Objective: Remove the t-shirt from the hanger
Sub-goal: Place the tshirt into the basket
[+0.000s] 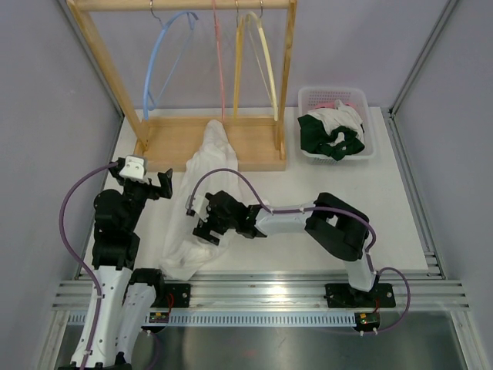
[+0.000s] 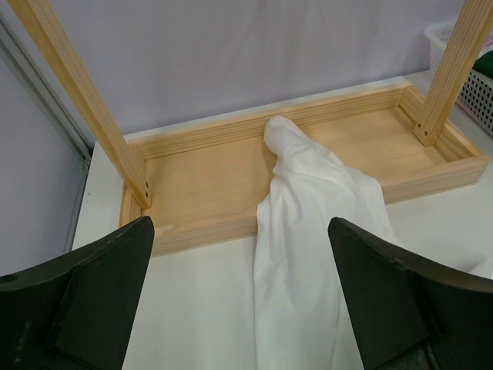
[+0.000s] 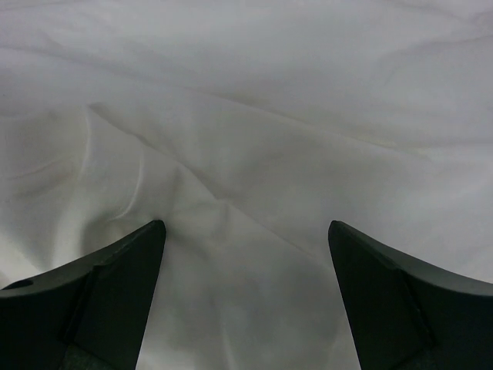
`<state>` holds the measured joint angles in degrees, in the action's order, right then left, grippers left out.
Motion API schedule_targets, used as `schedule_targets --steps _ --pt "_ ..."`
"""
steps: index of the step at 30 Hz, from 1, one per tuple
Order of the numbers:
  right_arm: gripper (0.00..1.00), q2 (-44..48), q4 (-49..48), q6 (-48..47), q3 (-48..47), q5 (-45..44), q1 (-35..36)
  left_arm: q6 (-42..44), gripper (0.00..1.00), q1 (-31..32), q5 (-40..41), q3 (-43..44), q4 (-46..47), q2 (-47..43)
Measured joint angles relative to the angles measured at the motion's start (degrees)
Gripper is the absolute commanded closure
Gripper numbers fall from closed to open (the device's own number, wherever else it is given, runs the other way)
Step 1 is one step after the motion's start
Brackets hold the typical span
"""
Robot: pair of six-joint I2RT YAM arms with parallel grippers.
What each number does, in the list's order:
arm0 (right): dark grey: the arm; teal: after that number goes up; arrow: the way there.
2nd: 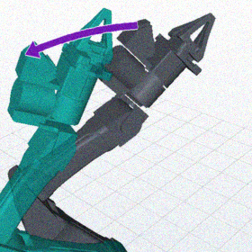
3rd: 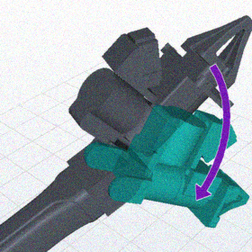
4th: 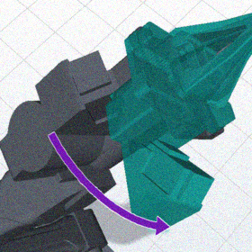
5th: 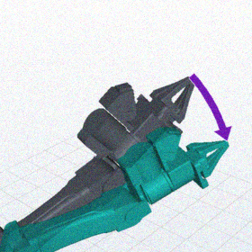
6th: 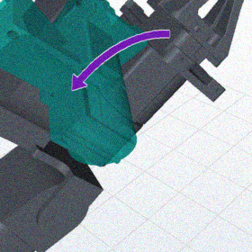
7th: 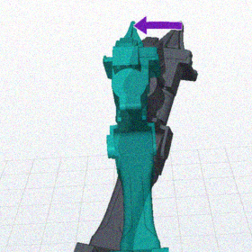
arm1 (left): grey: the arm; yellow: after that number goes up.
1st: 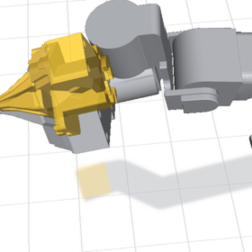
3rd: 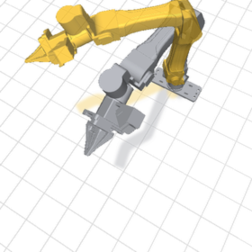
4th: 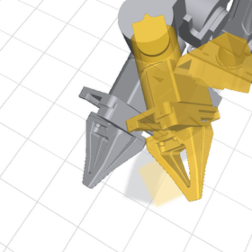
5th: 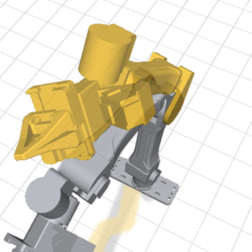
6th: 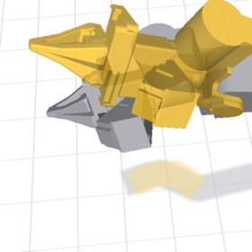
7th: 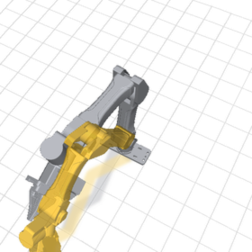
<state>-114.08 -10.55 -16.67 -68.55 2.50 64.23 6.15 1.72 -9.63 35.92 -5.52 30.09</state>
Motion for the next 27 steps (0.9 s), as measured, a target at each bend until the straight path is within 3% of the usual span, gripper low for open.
schedule_targets --steps 2,3,5,6,7,10,14,19,23,27 --pt "0.15 -0.9 1.6 0.0 -1.5 2.2 -0.6 0.0 0.01 0.0 0.0 -0.3 0.1 0.2" --pt "0.3 -1.4 2.3 -0.1 -2.4 3.1 -0.8 0.0 0.01 0.0 0.0 -0.3 0.2 0.4" --pt "0.51 -2.6 3.4 -0.7 -3.8 4.6 -1.1 0.0 0.01 0.0 0.0 -0.3 0.5 0.4" --pt "0.71 -2.9 3.7 -0.6 -4.0 4.8 -1.2 0.0 0.01 0.0 0.0 -0.4 0.6 0.4" --pt "0.81 -3.1 4.0 -1.0 -4.0 5.3 -1.3 -0.1 0.01 0.0 0.0 -0.3 0.8 0.4" --pt "0.97 -2.8 3.7 -0.4 -2.6 6.2 -2.5 -0.1 0.01 0.0 -0.1 -0.4 1.0 0.4" --pt "1.0 2.8 -1.0 1.2 6.4 4.2 -5.3 -0.1 0.01 0.0 -0.1 -0.4 1.1 0.3" --pt "1.0 18.5 -3.5 3.7 18.3 -4.1 -6.9 -0.2 0.01 0.0 -0.1 -0.4 1.2 -0.2" --pt "1.0 32.7 -5.3 5.8 23.5 -9.0 -6.8 -0.2 0.01 0.0 -0.2 -0.4 1.2 -0.4" --pt "1.0 41.1 -5.9 7.5 25.1 -9.2 -6.8 -0.2 0.01 0.0 -0.2 -0.4 1.1 -0.4"
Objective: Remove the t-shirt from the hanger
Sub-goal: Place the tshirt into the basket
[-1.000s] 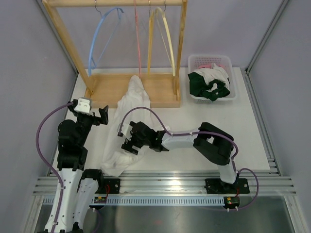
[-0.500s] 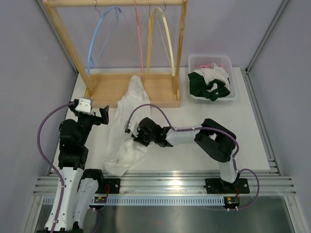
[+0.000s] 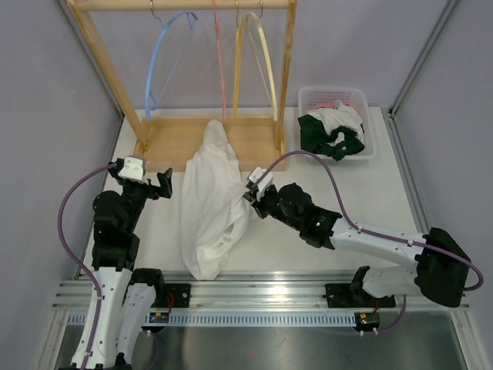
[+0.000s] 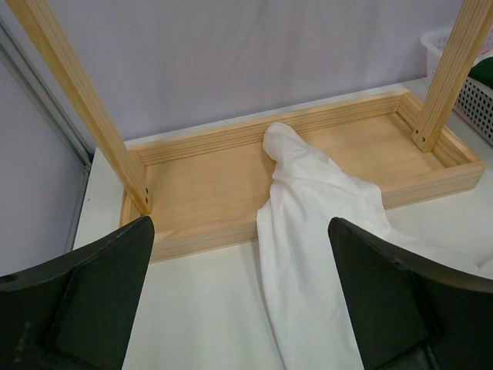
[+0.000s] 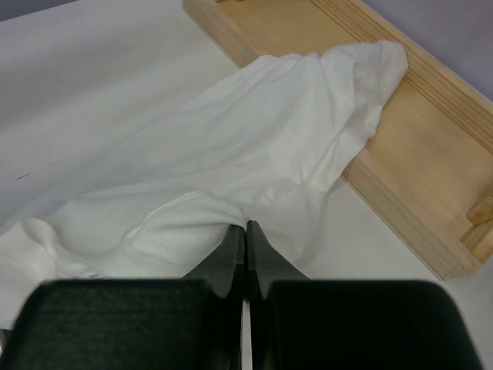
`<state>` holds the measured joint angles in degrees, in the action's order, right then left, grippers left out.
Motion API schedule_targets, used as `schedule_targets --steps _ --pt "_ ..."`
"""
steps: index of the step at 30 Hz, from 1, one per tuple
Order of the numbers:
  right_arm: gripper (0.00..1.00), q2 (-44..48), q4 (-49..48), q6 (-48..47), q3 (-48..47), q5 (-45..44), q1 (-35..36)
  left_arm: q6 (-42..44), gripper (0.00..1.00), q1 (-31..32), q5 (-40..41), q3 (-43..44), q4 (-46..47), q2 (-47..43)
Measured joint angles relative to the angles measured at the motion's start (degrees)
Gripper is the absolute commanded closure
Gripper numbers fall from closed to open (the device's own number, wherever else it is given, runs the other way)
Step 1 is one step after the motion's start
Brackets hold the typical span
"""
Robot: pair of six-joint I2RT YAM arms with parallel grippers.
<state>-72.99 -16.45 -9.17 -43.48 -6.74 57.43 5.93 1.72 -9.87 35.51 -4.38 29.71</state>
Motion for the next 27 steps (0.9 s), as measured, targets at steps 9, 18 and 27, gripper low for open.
schedule_targets --steps 9,18,27 --pt "1.0 -18.1 -0.4 0.6 -13.0 4.5 0.0 0.0 0.01 0.0 0.1 0.0 0.0 0.0" --pt "0.18 -39.7 3.0 1.0 -34.5 7.4 0.0 -0.3 0.01 0.0 0.9 0.0 0.0 -1.5" --pt "0.01 -49.3 12.5 6.5 -41.5 2.7 -0.5 -0.3 0.01 -0.1 1.1 0.0 0.0 -1.4"
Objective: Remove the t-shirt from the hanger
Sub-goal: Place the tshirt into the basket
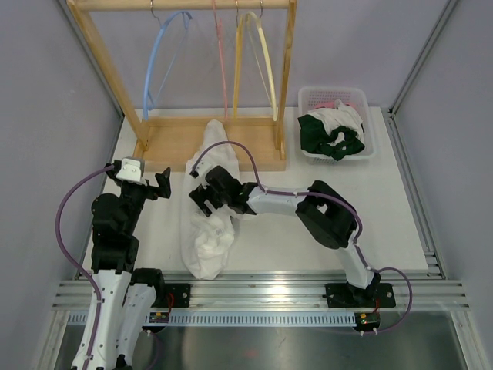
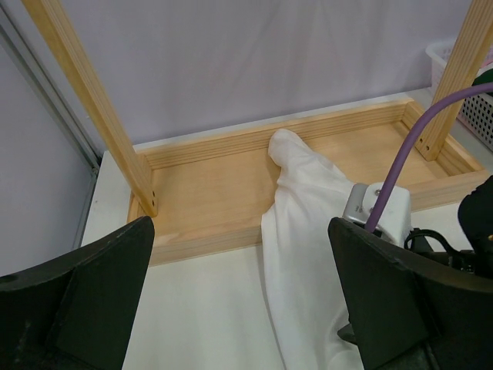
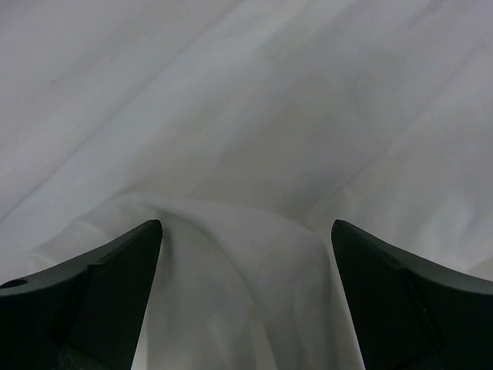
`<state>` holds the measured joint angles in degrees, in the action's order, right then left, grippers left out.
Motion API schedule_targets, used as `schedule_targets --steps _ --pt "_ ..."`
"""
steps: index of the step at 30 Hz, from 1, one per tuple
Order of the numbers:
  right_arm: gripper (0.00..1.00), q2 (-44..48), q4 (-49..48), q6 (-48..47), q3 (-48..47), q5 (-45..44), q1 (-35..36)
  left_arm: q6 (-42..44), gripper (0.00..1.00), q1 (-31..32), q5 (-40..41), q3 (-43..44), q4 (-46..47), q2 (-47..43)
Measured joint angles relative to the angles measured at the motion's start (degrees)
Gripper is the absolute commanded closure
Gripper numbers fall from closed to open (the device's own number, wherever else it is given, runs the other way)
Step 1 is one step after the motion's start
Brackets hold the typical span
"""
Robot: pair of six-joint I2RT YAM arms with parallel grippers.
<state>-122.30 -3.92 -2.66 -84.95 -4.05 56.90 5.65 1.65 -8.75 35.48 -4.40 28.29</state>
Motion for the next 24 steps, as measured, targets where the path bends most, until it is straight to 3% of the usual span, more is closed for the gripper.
schedule_targets --steps 11,19,24 --pt "0.0 -3.4 10.3 4.9 -4.9 -3.8 -0.2 0.0 0.01 0.0 0.0 0.0 0.0 0.1" --pt "0.01 -7.1 15.4 4.7 -9.8 0.3 -1.5 0.0 0.01 0.0 0.0 0.0 0.0 0.3" --pt "0.4 -7.3 17.4 2.7 -10.6 1.2 -1.6 0.0 0.01 0.0 0.0 0.0 0.0 0.3"
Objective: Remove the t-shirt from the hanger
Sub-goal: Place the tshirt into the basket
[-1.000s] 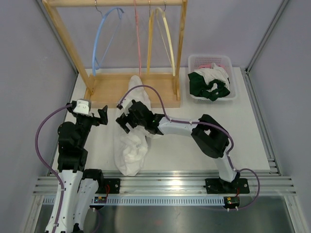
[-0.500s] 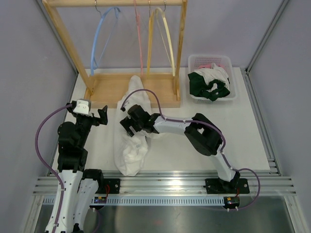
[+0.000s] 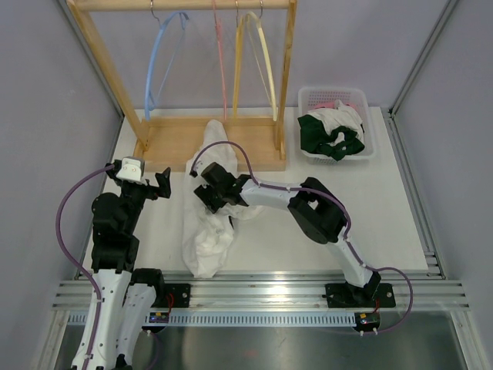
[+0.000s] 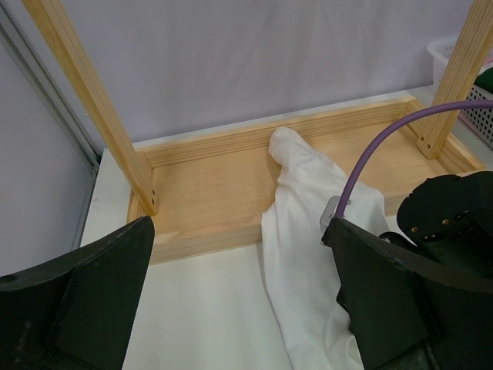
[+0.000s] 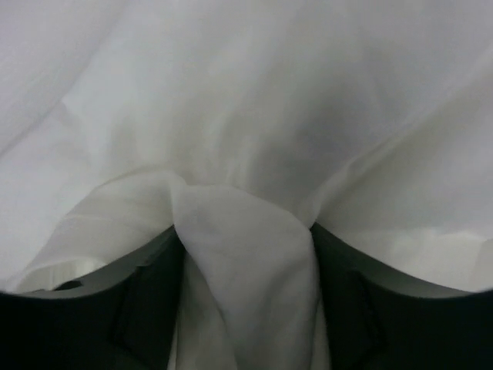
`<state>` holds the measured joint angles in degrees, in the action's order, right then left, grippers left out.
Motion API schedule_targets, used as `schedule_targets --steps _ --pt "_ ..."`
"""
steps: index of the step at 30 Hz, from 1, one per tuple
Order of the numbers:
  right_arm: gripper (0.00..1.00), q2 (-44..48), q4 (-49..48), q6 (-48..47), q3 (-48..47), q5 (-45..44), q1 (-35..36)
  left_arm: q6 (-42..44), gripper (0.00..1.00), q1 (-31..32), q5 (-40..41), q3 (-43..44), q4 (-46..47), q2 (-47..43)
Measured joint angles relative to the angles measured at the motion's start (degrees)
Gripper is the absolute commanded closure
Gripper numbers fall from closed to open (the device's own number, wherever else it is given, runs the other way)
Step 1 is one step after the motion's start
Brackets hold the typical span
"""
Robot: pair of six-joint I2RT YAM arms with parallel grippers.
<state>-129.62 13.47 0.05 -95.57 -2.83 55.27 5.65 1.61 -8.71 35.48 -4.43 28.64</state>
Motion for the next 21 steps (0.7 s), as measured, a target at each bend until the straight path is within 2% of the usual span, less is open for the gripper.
schedule_targets --steps 2,3,5,6,13,17,21 --pt "0.54 0.2 0.3 -0.7 0.3 0.7 0.0 0.0 0.01 0.0 0.0 0.0 0.0 0.0" --pt "0.72 0.5 0.1 -1.1 0.9 0.9 0.0 0.0 0.01 0.0 0.0 0.0 0.0 0.0" --pt "0.93 1.9 -0.2 -1.9 3.0 1.6 0.0 0.0 0.01 0.0 0.0 0.0 0.0 0.0" --pt "1.0 3.2 -0.7 -2.3 4.9 1.6 0.0 0.0 0.01 0.0 0.0 0.0 0.0 0.0" --pt "0.99 19.0 -2.9 -2.8 26.3 -0.3 -0.4 0.0 0.01 0.0 0.0 0.0 0.0 0.2" --pt "1.0 32.4 -4.0 -2.0 38.5 -2.9 -0.7 0.0 0.01 -0.1 0.0 0.0 0.0 0.4" --pt "1.0 49.6 -8.2 0.3 47.7 -7.5 -1.4 0.0 0.01 -0.1 0.0 0.0 0.0 0.4"
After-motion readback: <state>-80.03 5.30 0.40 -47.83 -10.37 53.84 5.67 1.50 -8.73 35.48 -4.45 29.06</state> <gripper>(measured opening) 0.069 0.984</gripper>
